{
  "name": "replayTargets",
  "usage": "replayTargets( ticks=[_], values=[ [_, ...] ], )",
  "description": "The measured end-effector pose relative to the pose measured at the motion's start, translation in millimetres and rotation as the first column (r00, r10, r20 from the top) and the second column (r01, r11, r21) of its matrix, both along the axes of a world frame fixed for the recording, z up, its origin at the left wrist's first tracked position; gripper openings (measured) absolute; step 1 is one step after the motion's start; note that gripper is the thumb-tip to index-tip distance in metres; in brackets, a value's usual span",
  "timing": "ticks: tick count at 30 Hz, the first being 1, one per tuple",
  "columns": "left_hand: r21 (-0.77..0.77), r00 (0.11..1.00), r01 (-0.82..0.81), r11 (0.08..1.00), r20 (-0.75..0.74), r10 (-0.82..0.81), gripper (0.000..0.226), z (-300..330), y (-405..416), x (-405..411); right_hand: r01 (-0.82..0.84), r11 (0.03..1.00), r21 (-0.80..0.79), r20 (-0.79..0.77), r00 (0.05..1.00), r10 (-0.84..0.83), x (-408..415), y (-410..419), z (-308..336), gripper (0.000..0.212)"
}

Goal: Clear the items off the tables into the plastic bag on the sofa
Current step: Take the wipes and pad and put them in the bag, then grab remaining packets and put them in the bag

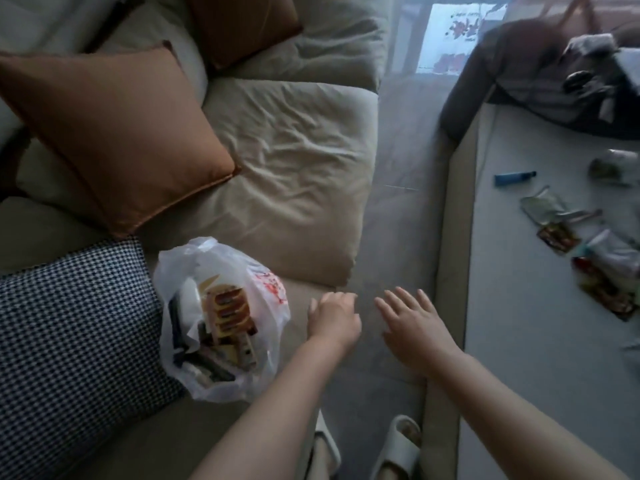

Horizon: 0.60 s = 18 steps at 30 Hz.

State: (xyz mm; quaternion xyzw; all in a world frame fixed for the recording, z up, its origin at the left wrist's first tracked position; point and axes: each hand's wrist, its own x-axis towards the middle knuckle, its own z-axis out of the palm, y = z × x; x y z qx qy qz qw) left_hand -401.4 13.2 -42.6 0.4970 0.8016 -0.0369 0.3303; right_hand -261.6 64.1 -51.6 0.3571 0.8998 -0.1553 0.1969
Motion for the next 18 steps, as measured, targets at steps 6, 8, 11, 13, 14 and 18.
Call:
replayTargets(
  ticks=[6,8,11,13,14,18],
  values=[
    [-0.071,0.989,0.148,0.986,-0.006,-0.149,0.042,0.9,35.2,82.2,0.149,0.988,-0.042,0.051,0.988,-0.147,89.2,21.5,8.2,0.064],
    [-0.069,0.981,0.195,0.978,-0.003,-0.196,0.042,0.6,47.0,107.8,0.197,0.979,-0.053,0.061,0.979,-0.194,116.2,28.0,9.4,0.064],
    [-0.051,0.961,0.276,0.960,0.008,-0.276,0.041,0.7,65.1,144.4,0.279,0.959,-0.052,0.053,0.960,-0.276,154.3,35.9,7.5,0.063],
    [-0.052,0.941,0.338,0.940,0.016,-0.338,0.040,0.9,77.9,166.4,0.344,0.937,-0.057,0.045,0.939,-0.341,174.3,40.1,6.5,0.062],
    [-0.053,0.930,0.367,0.929,0.019,-0.366,0.039,0.8,84.3,176.8,0.375,0.925,-0.063,0.046,0.927,-0.372,183.3,42.3,5.3,0.061],
    [-0.047,0.884,0.468,0.882,0.014,-0.468,0.034,-5.3,107.4,211.8,0.480,0.875,-0.067,0.065,0.877,-0.476,214.3,50.3,-3.7,0.057]
  ],
)
